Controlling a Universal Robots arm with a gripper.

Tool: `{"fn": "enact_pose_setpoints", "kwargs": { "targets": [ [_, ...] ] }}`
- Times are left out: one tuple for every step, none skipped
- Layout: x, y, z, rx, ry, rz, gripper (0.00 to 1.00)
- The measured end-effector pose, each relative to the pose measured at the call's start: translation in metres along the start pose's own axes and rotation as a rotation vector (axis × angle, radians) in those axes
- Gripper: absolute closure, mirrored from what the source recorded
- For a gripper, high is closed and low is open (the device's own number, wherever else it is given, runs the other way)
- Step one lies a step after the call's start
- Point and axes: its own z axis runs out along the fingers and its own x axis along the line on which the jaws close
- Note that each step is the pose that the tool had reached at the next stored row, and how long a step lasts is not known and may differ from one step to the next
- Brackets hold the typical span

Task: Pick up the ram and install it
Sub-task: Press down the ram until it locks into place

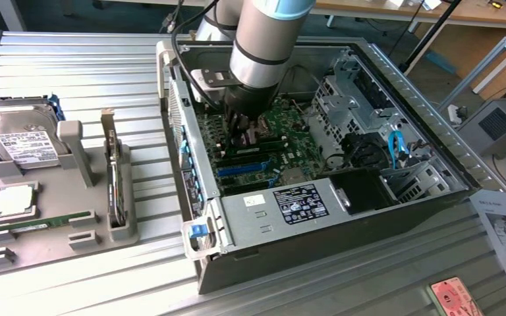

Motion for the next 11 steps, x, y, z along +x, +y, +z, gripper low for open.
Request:
{"fn": "enact_pose_setpoints", "kwargs": {
  "targets": [
    [0.0,0.0,0.0003,0.0001,-0.0002,0.0,0.89],
    [0.0,-0.0001,0.0011,0.0003,-0.0005,0.0,0.89],
    [0.0,0.0,0.0017,0.0002,-0.0003,0.0,0.89],
    [0.0001,-0.0001,0.0021,0.0001,-0.0001,0.0,0.89],
    [0.0001,-0.0001,0.0026,0.0001,-0.0002,0.0,0.89],
    [0.0002,-0.0001,0.003,0.0001,-0.0001,0.0,0.89],
    [0.0002,-0.0001,0.0034,0.0001,-0.0001,0.0,0.89],
    [0.0002,0.0,0.0035,0.0,0.0001,0.0,0.89],
    [0.0002,0.0,0.0035,-0.0001,0.0001,0.0,0.89],
    [0.0002,-0.0001,0.0035,0.0,0.0001,0.0,0.89],
    [0.0002,-0.0001,0.0038,0.0002,-0.0001,0.0,0.89]
  ]
}}
